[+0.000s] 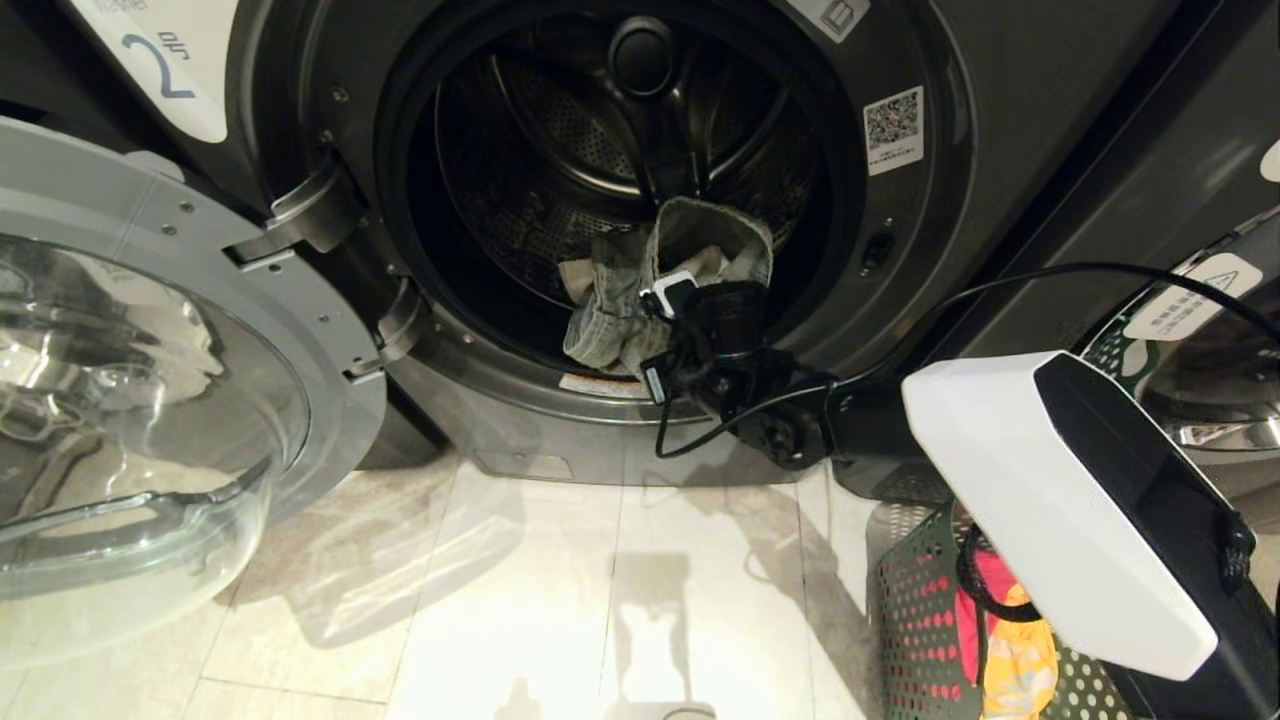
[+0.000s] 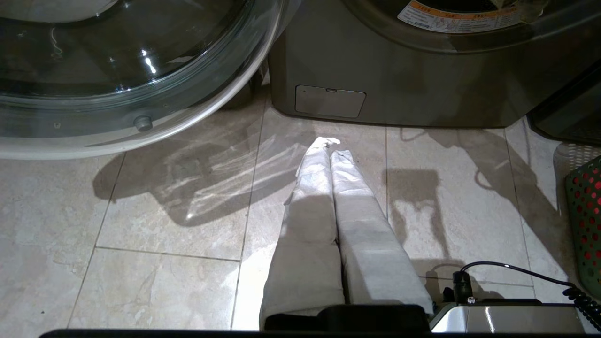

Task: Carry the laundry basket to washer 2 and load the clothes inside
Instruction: Place the clothes into the washing machine

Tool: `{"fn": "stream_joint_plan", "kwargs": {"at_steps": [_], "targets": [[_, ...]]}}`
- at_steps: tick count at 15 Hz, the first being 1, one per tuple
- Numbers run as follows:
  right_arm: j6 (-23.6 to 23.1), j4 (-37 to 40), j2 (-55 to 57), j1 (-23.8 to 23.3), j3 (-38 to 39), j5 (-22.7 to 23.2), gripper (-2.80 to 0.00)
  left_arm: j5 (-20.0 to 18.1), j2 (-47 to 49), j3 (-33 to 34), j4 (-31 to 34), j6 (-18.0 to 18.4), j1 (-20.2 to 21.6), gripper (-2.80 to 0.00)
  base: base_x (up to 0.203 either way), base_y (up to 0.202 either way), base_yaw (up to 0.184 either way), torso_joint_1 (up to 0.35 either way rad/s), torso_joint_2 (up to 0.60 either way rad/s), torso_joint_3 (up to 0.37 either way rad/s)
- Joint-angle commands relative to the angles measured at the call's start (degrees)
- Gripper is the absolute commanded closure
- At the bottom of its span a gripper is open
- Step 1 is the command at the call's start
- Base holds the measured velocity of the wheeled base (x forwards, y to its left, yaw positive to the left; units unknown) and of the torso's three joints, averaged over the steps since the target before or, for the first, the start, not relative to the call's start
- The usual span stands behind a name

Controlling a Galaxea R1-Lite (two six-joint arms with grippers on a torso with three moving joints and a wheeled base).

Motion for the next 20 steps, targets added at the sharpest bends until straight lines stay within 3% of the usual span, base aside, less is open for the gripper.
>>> {"fn": "stream_joint_plan", "kwargs": {"at_steps": [1,4,7,10,12,16,20], "targets": [[1.8,-9.9,1.3,0.0,-0.1,1.0,0.00,0.0,-0.1,0.6,0.0,0.0,0.0,0.00,0.000,0.000,0.000,0.000,0.00,0.000],[3.2,-24.2,1.1,-0.1,-0.1,1.3,0.00,0.0,-0.1,0.6,0.0,0.0,0.0,0.00,0.000,0.000,0.000,0.000,0.00,0.000],[2.4,-28.0,0.0,-0.6,0.2,-2.4,0.00,0.0,0.0,0.6,0.0,0.0,0.0,0.00,0.000,0.000,0.000,0.000,0.00,0.000],[2.4,-24.4,-6.8,-0.3,5.5,-5.0,0.00,0.0,0.0,0.6,0.0,0.0,0.0,0.00,0.000,0.000,0.000,0.000,0.00,0.000],[2.2,-20.8,-12.9,-0.2,13.0,-3.4,0.00,0.0,0.0,0.6,0.0,0.0,0.0,0.00,0.000,0.000,0.000,0.000,0.00,0.000],[2.6,-5.9,-20.2,-0.3,24.1,2.2,0.00,0.0,0.0,0.6,0.0,0.0,0.0,0.00,0.000,0.000,0.000,0.000,0.00,0.000],[2.5,-0.5,-17.0,-0.4,25.6,3.3,0.00,0.0,0.0,0.6,0.0,0.0,0.0,0.00,0.000,0.000,0.000,0.000,0.00,0.000]]}}
